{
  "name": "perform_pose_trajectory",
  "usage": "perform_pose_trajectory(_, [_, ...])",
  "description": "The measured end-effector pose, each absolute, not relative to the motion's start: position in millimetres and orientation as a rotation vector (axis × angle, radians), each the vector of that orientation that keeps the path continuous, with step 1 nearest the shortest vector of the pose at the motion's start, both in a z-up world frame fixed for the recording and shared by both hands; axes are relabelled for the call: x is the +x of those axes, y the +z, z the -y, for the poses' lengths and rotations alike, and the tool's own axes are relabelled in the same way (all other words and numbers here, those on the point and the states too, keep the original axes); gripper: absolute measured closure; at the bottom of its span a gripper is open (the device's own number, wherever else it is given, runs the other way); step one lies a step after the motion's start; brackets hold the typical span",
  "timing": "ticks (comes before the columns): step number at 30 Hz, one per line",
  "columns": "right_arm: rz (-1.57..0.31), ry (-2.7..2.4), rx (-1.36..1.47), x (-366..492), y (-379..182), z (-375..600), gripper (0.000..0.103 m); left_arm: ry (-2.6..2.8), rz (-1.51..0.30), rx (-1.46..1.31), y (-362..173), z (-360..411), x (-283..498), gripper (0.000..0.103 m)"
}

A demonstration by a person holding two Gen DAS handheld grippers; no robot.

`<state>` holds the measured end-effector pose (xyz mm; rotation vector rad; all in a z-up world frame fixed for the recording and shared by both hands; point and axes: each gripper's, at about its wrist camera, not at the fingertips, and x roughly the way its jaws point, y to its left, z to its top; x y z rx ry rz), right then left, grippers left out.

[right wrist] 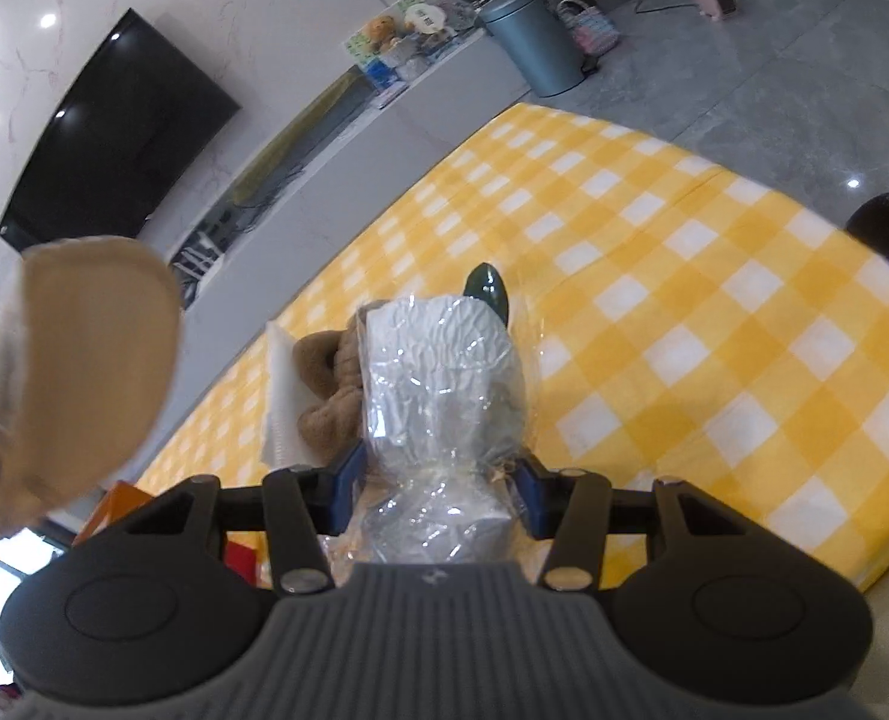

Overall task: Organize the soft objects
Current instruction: 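Drop the white towel into the box with the left gripper while the right carries the wrapped item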

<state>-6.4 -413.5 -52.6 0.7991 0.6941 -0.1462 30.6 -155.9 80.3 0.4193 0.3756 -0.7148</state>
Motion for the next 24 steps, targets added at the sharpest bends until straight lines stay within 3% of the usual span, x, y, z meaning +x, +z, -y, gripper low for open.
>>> perform_pose_trajectory(12, [-0.701, -0.060, 0.736, -1, -39, 393, 0.053, -0.390, -0.305, 0.239, 123, 29, 38, 0.091])
perform_pose_trajectory(16, [-0.671, -0.022, 0.620, 5, -12, 361, 0.053, -0.228, -0.368, 0.110, 113, -22, 55, 0.091])
perform_pose_trajectory(24, [-0.667, 0.151, 0.465, 39, 46, 262, 0.053, 0.043, -0.390, 0.130, 60, -86, 98, 0.091])
